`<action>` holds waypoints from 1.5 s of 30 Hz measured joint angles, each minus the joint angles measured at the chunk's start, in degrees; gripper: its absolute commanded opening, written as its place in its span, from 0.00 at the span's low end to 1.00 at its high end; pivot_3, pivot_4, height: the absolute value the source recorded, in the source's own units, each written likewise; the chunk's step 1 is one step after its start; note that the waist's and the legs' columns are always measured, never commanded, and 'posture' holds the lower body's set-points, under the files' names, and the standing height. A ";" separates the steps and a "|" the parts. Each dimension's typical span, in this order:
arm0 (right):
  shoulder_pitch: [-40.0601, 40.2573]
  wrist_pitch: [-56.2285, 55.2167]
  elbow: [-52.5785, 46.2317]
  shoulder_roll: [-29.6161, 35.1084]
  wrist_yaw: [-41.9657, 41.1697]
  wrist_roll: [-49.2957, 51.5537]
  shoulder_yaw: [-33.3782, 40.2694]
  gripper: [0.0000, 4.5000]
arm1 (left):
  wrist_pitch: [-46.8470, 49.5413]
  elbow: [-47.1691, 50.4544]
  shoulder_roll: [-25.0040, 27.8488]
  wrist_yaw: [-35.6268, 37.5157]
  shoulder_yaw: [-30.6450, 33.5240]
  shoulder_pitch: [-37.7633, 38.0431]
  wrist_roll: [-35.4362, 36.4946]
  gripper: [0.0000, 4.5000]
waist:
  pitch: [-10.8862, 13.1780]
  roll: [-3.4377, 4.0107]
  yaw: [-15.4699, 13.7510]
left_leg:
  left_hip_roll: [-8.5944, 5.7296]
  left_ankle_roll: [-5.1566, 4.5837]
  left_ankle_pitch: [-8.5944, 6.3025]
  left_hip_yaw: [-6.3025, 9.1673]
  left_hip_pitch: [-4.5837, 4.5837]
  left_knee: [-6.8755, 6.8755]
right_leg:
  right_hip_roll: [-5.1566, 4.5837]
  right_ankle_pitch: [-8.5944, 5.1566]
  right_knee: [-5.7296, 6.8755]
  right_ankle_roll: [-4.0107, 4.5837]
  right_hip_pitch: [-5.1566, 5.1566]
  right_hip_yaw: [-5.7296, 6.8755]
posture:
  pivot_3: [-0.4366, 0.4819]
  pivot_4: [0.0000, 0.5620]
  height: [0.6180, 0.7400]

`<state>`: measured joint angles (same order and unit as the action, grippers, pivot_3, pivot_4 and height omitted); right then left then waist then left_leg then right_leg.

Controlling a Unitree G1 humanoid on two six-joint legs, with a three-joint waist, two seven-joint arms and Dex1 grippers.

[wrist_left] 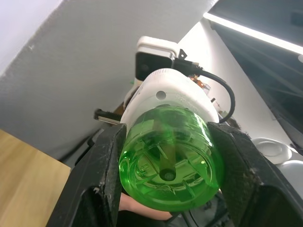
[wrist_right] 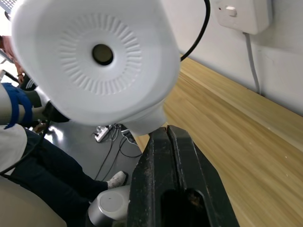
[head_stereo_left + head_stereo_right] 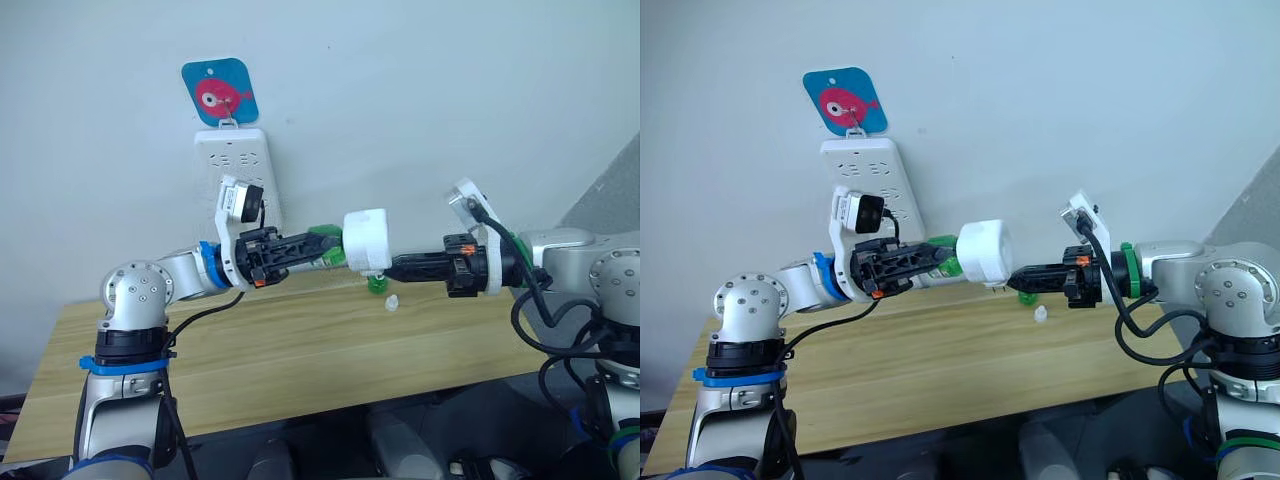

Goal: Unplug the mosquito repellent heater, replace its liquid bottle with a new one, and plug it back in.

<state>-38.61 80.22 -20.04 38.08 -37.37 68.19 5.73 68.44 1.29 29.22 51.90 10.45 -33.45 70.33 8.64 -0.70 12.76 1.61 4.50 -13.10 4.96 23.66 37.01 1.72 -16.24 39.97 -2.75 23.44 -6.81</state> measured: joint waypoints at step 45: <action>6.14 -7.64 0.06 -4.46 3.90 0.68 -2.41 0.00 | 5.98 0.21 0.61 -1.27 0.05 -0.63 5.00 0.52 | -0.02 -0.02 -0.14 | 0.01 0.00 0.00 0.00 -0.06 -0.02 | 0.03 -0.04 -0.01 -0.04 -0.06 -0.03 | 0.24 0.14 1.00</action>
<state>-32.48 72.58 -19.98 33.62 -33.47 68.87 3.32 74.42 1.49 29.83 50.63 10.50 -34.08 75.33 8.61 -0.71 12.63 1.62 4.50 -13.10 4.96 23.59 37.00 1.75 -16.27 39.96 -2.79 23.39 -6.84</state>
